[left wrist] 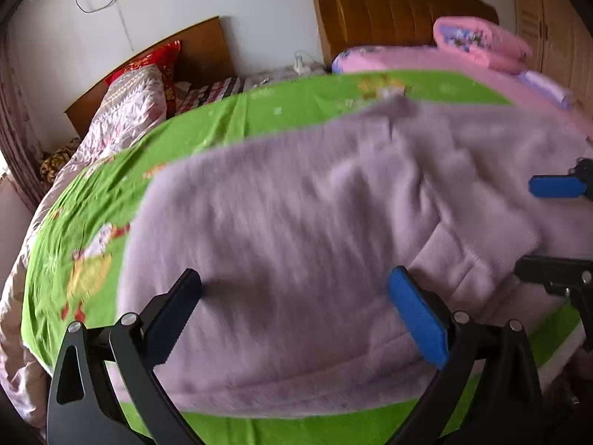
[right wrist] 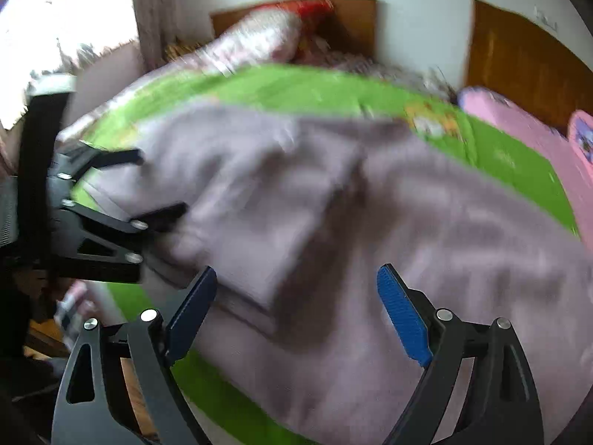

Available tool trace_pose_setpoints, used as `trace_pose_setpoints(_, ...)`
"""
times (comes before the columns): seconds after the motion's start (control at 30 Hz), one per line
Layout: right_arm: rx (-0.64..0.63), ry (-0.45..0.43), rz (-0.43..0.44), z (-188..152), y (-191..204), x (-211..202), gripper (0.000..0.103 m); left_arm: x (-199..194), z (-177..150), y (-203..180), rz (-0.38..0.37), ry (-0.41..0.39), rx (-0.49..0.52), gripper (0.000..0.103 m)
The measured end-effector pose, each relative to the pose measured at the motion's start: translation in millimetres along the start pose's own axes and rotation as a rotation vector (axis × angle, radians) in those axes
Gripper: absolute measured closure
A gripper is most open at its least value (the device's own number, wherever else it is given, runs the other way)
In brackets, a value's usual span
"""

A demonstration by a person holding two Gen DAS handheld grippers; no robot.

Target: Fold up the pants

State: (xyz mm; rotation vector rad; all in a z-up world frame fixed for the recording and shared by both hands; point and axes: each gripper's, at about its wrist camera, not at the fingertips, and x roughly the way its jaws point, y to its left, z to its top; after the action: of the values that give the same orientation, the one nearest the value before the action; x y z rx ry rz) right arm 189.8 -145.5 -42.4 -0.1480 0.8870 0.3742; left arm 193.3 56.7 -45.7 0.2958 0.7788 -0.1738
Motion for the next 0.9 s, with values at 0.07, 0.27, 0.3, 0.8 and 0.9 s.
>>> trace_pose_setpoints(0.07, 0.001, -0.007, -0.005, -8.2, -2.0, 8.3, 0.017, 1.2, -3.4, 4.6, -0.019, -0.010, -0.032, 0.001)
trace_pose_setpoints(0.27, 0.018, -0.013, 0.005, -11.2, -6.0, 2.2, 0.017, 5.0, -4.2, 7.8, -0.028, 0.006, -0.033, 0.001)
trace_pose_setpoints(0.3, 0.019, -0.021, 0.000, -13.2, -5.3, -3.8, 0.017, 4.5, -5.6, 7.9, -0.029, 0.001, -0.035, 0.001)
trace_pose_setpoints(0.8, 0.081, -0.090, -0.132, -62.2, -45.3, -53.4, 0.017, 5.1, -6.4, 9.6, -0.055, -0.013, -0.061, 0.001)
trace_pose_setpoints(0.9, 0.128, -0.068, -0.125, -79.3, -64.6, -53.4, 0.017, 6.4, -6.2, 11.8, -0.054, -0.014, -0.061, 0.001)
